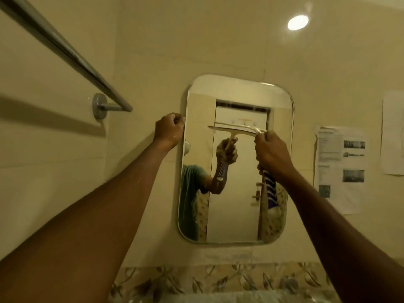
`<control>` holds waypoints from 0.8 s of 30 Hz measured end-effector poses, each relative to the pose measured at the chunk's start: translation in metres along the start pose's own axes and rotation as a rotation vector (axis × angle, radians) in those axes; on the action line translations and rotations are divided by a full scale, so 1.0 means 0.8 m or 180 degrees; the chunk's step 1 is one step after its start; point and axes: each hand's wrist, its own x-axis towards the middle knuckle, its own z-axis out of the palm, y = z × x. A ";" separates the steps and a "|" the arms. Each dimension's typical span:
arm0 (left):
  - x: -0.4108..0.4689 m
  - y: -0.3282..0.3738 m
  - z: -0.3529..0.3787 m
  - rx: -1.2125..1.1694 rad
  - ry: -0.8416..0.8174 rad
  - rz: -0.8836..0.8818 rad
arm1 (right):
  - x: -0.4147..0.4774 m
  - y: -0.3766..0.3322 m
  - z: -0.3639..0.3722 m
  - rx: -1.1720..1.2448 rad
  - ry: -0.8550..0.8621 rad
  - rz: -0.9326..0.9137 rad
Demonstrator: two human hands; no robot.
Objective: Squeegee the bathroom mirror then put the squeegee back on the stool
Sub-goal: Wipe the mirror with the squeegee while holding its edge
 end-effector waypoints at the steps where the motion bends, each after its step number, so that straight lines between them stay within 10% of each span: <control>1: 0.005 0.002 -0.001 -0.0027 -0.0064 -0.0044 | 0.011 -0.011 -0.002 -0.0017 0.0035 -0.0044; 13: 0.018 -0.009 0.007 -0.0716 -0.0117 -0.0292 | 0.135 -0.114 0.008 -0.0667 0.0068 -0.0135; 24: 0.021 -0.013 0.012 -0.0605 -0.0024 -0.0180 | 0.024 -0.013 0.045 -0.0761 -0.0265 -0.0163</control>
